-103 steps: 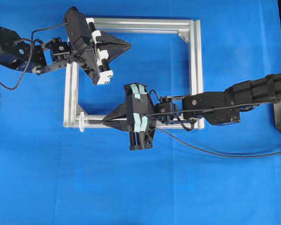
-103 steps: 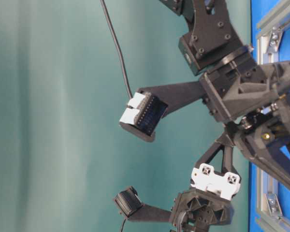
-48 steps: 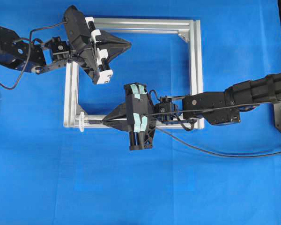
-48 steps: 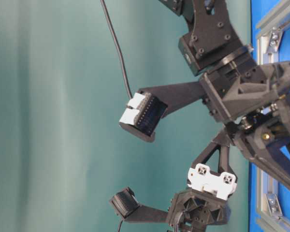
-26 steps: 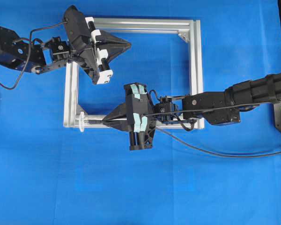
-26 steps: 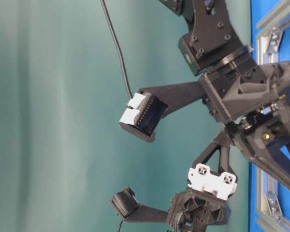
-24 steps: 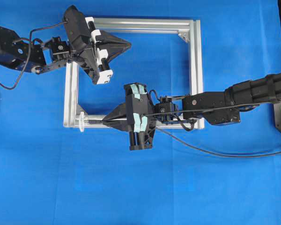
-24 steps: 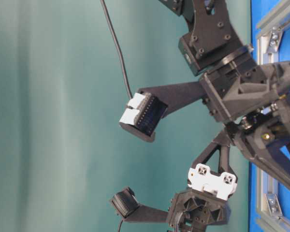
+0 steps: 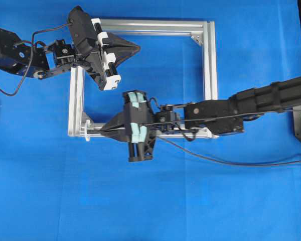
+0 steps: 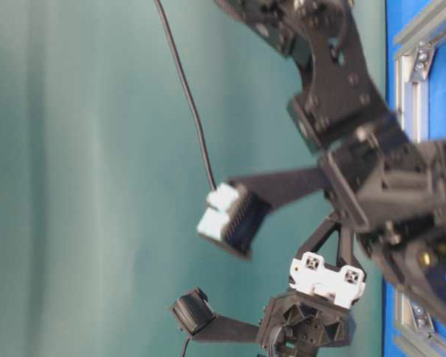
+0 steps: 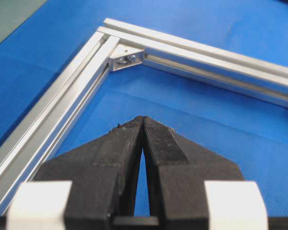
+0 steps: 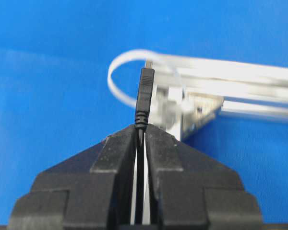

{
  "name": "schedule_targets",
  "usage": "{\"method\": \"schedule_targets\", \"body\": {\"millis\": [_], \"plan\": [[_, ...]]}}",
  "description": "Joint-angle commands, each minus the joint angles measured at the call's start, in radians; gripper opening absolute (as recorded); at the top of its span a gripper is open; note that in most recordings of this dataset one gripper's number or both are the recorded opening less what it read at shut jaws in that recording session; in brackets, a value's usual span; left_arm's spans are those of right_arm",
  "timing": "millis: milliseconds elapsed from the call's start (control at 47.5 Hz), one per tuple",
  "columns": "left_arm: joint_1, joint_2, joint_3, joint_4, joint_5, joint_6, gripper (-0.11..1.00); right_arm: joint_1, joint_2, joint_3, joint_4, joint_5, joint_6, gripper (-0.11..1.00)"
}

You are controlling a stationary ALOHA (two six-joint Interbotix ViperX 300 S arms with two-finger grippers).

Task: Insert the wire through the string loop located on the left side.
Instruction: 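Push the USB plug through the white zip-tie loop with the right gripper, then swing the left gripper out left and open it facing the loop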

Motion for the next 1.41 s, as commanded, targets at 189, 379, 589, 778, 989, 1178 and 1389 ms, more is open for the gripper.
{"method": "schedule_targets", "body": {"millis": [189, 379, 589, 778, 989, 1178, 1389], "plan": [[-0.002, -0.029, -0.006, 0.003, -0.002, 0.0, 0.0, -0.012, 0.038, -0.124, -0.008, 0.032, -0.005, 0.03], [-0.002, -0.031, -0.005, 0.003, -0.002, 0.0, 0.0, -0.014, 0.043, -0.132, -0.014, 0.04, -0.003, 0.03], [-0.002, -0.031, -0.003, 0.003, -0.002, 0.0, 0.0, -0.014, 0.043, -0.13, -0.014, 0.043, -0.005, 0.03], [-0.002, -0.043, 0.014, 0.003, 0.0, -0.002, 0.0, -0.014, 0.043, -0.13, -0.014, 0.043, -0.005, 0.03], [-0.005, -0.166, 0.135, 0.003, 0.005, 0.002, 0.0, -0.014, 0.043, -0.127, -0.014, 0.064, -0.005, 0.03], [0.015, -0.313, 0.288, 0.003, 0.003, 0.006, 0.0, -0.014, 0.043, -0.127, -0.014, 0.063, -0.005, 0.03], [0.028, -0.46, 0.433, 0.003, 0.014, 0.008, 0.0, -0.014, 0.043, -0.127, -0.014, 0.063, -0.005, 0.03]]}}
